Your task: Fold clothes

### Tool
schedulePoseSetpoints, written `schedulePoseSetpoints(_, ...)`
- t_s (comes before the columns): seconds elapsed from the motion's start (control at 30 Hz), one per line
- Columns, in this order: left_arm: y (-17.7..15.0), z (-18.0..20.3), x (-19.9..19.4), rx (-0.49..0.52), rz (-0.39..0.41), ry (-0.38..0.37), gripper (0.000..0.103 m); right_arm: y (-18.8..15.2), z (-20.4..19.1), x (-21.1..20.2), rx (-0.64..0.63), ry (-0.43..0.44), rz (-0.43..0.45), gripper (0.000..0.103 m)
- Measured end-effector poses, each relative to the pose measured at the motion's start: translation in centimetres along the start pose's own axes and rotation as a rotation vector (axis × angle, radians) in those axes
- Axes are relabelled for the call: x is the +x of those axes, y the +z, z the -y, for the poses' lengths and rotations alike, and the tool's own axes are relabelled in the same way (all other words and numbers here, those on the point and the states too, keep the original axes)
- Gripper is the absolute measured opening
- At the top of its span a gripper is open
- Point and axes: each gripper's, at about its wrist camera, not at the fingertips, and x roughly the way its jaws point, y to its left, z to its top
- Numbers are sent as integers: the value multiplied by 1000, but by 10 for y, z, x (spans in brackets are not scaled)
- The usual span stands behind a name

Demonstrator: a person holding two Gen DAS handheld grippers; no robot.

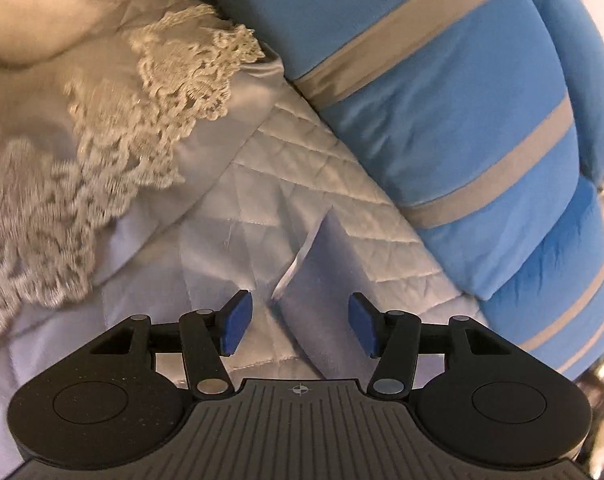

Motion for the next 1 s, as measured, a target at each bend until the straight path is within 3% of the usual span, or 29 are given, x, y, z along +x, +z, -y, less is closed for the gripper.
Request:
schedulePoseSetpoints(0.03,0,0,0,-12,1,-5,51,-1,-11,-7,-4,23,7,103)
schedulePoseSetpoints(0.1,1,-1,1,-34,-10,-5,39,-3,-31,-18,-11,63,21,103)
schedulePoseSetpoints(0.13,2,0,3,-44,-24,2,27,-2,-40,-22,-9,85,26,103)
schedulePoseSetpoints(0.23,2,2,10,-61,-47,27,18,1,-61,-30,25,144,40,103)
schedulePoseSetpoints(0.27,3,3,12,-59,-47,32,5,3,-67,-30,36,159,41,103)
schedulePoseSetpoints(0.3,3,4,13,-58,-46,36,3,4,-73,-32,46,174,41,103)
schedulePoseSetpoints(0.73,5,6,-55,-20,19,21,2,-3,-120,-36,-20,221,-5,103)
schedulePoseSetpoints(1.0,-7,-8,-35,-22,10,62,3,-16,-142,-44,-43,253,-39,103)
